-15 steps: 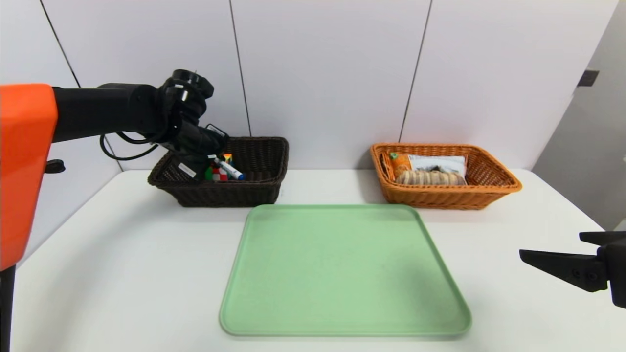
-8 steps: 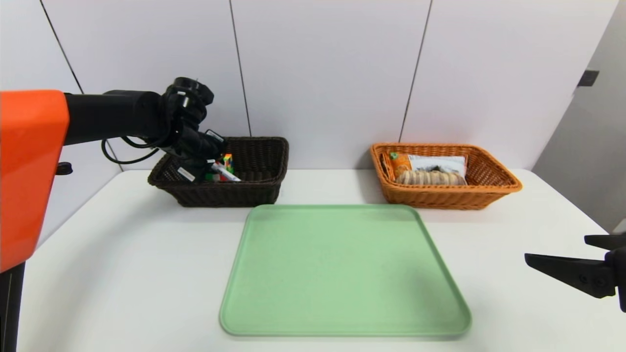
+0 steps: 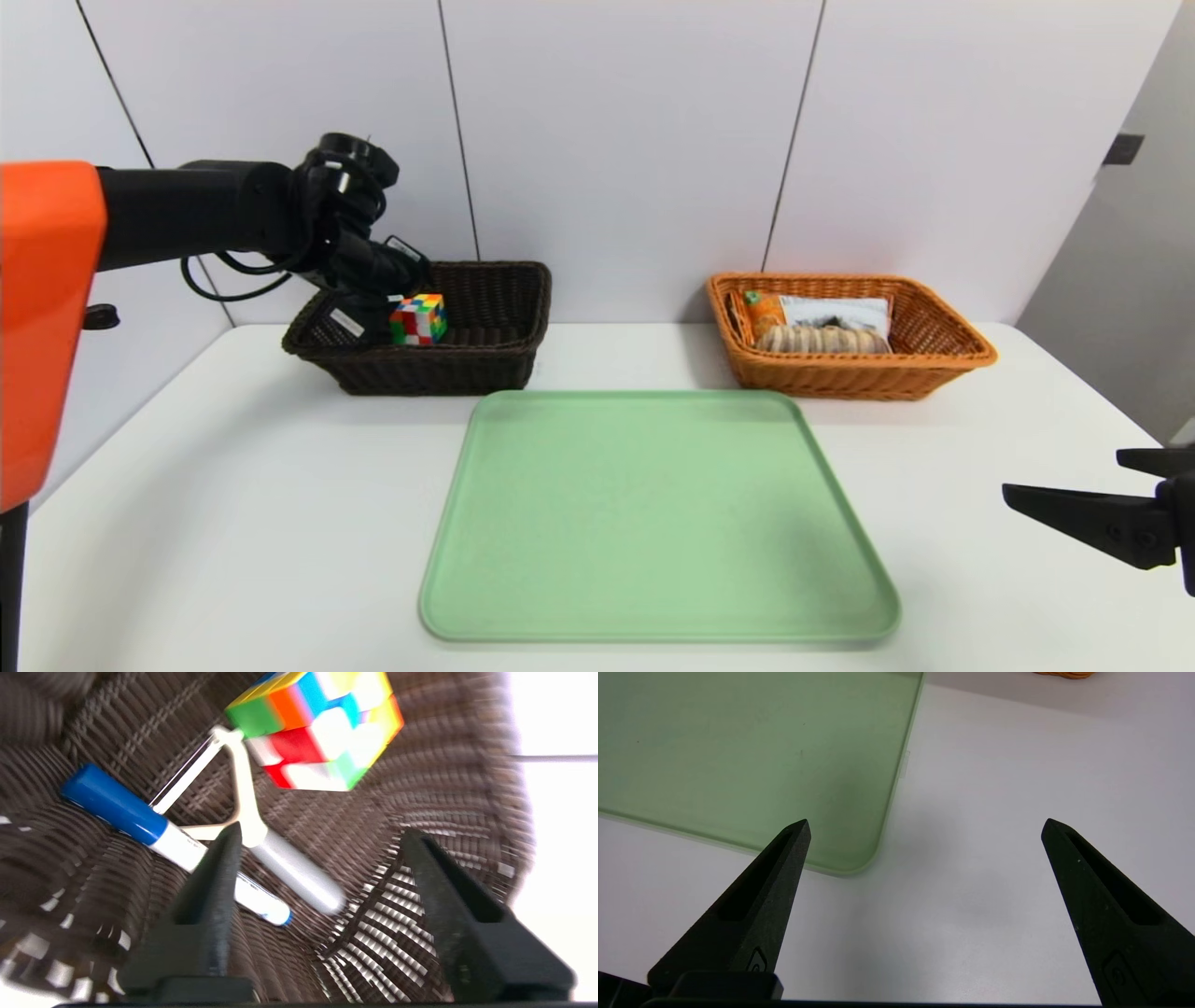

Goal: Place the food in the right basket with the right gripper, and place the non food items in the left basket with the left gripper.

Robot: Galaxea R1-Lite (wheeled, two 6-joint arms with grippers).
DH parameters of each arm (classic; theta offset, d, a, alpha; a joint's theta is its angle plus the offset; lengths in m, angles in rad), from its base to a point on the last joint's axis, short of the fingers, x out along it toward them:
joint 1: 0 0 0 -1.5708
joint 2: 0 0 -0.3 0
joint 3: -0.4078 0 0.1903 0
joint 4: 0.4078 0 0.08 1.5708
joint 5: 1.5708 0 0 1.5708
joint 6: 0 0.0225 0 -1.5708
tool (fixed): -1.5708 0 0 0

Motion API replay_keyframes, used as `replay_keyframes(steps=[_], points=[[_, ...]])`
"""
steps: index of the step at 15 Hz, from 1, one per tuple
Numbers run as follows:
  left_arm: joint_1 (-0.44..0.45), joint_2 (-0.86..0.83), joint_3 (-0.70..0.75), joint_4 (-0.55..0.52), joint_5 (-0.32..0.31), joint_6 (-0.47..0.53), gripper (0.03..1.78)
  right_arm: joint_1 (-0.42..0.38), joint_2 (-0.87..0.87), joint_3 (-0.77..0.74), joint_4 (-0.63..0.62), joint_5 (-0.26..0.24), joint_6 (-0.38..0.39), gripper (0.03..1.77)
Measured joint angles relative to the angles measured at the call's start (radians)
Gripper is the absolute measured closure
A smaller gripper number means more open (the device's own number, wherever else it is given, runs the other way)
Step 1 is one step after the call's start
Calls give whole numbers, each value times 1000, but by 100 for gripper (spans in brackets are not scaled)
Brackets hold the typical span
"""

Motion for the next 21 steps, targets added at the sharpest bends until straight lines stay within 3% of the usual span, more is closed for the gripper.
replay_keyframes(steps=[3,7,10,13,15,17,19,21], points=[[-19,-93,-4,-47,31,138,40,-1,0,-1,-7,-5,-1,9],[-31,-224,-2,-138,102,507,28,-6,-4,-6,-36,-11,-16,9],[-44,-349,56,-146,52,781,22,-26,-4,16,-203,-10,-55,9],[-52,-511,254,-157,-35,1004,19,-88,5,42,-317,20,-124,9],[-58,-622,371,-165,-60,1072,17,-115,14,49,-371,119,-130,9],[-59,-724,475,-169,-53,1069,16,-129,23,74,-480,205,-126,9],[-44,-813,555,-170,-15,1063,14,-167,30,100,-566,205,-131,9],[27,-897,616,-171,3,1061,14,-240,22,116,-594,200,-134,9]])
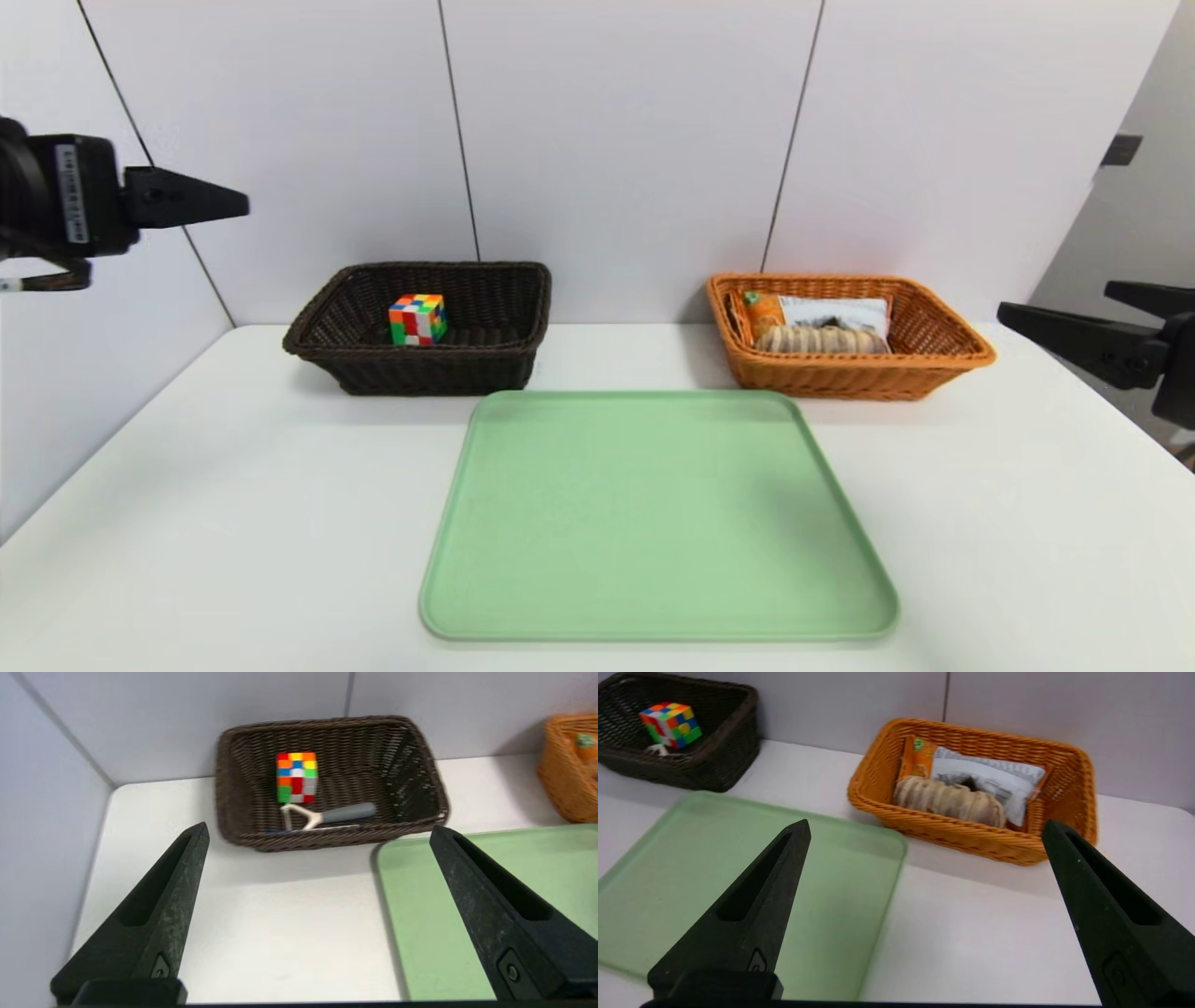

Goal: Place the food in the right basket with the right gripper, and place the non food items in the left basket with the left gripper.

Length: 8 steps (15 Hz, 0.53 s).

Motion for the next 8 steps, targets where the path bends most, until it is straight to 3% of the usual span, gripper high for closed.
replay_keyframes(steps=[3,8], points=[[103,-147,142,0,6,-13,14,-85,-68,70,-3,-1,-2,9],[146,-514,482,-1,1,-34,12,-169,-306,298,7,-19,-3,9]])
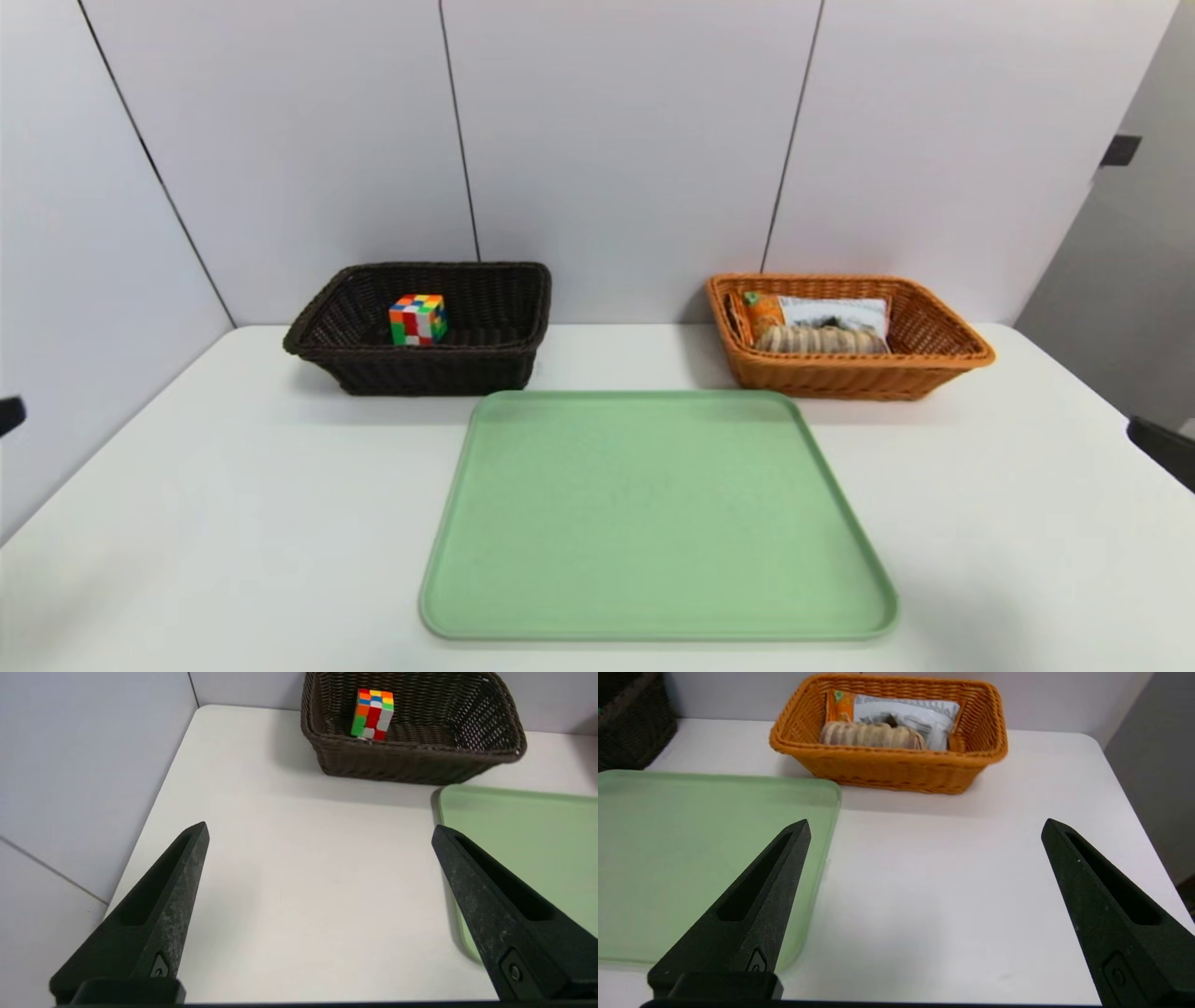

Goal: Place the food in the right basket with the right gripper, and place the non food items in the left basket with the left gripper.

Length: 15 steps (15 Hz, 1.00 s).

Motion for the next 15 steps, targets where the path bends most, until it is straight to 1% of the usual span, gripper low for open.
replay_keyframes(steps=[2,4,7,9,10,12,14,15], points=[[3,-162,116,6,-4,0,12,-11,-129,76,12,-14,-2,9],[5,-312,214,10,-4,8,12,-14,-283,129,66,-21,-19,9],[16,-481,310,8,-24,44,12,-18,-511,157,214,-29,-73,9],[21,-561,353,3,-49,81,12,-17,-640,174,282,-71,-136,9],[23,-598,376,0,-53,100,12,-18,-683,185,277,-94,-177,9],[25,-663,436,-15,-54,125,12,-17,-729,209,200,-96,-191,9],[25,-692,513,-116,-53,127,12,-17,-750,275,109,-84,-197,9],[25,-701,569,-187,-53,131,12,-17,-756,320,52,-70,-201,9]])
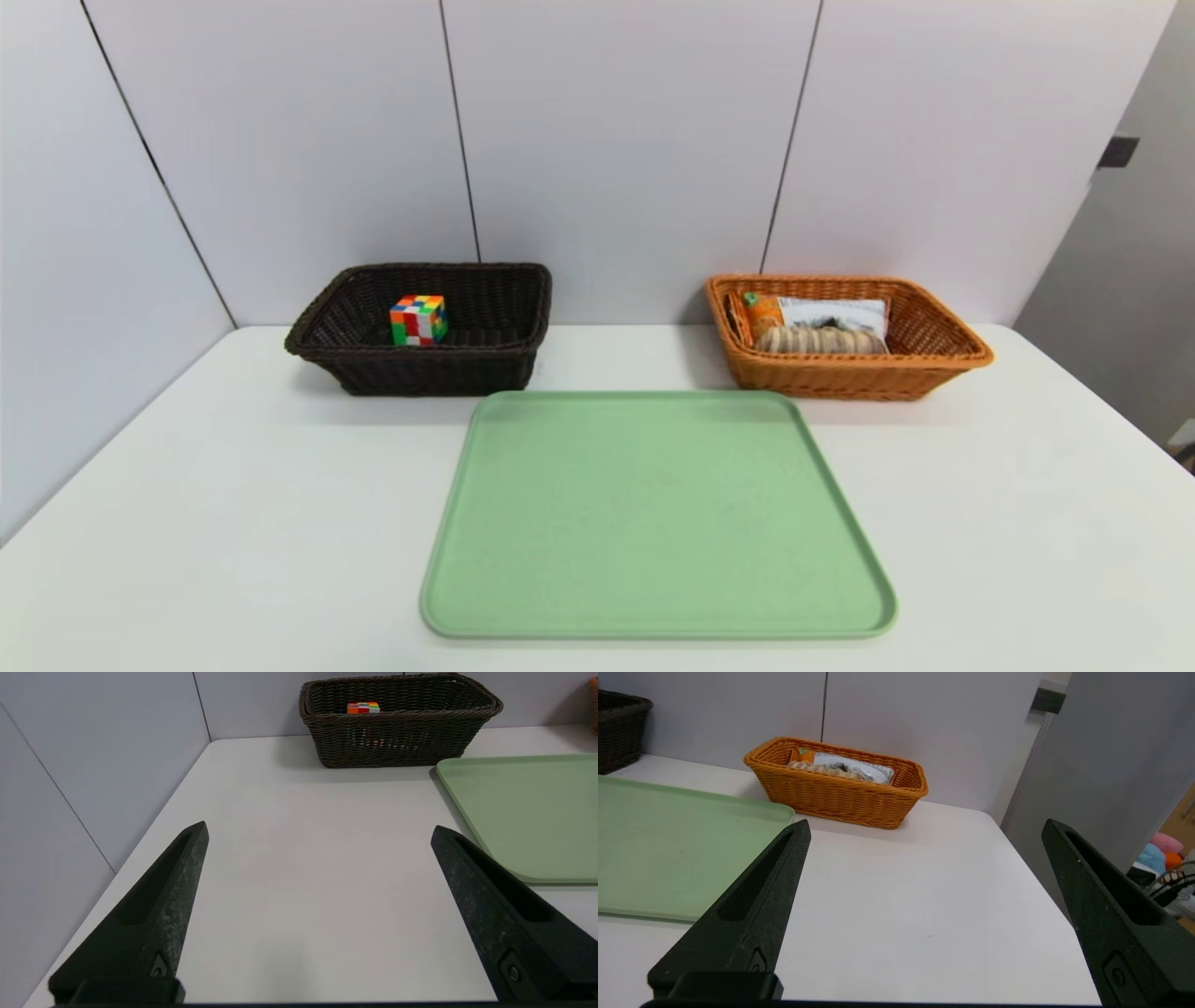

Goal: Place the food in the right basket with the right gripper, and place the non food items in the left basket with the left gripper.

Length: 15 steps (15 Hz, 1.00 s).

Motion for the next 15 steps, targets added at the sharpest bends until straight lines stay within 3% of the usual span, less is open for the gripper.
replay_keyframes(steps=[2,4,5,7,12,15], points=[[0,-9,139,-191,-2,6,12,0,-7,94,-122,50,-6,9],[0,-11,237,-357,-7,9,12,0,-9,128,-103,68,0,9],[0,-13,254,-363,-13,7,12,0,-9,133,-31,67,2,9],[0,-13,267,-257,-40,-11,12,0,-9,138,95,82,37,9],[0,-13,270,-218,-46,-63,12,0,-9,139,110,61,178,9],[0,-13,270,-221,-39,-85,12,0,-9,139,110,47,206,9]])
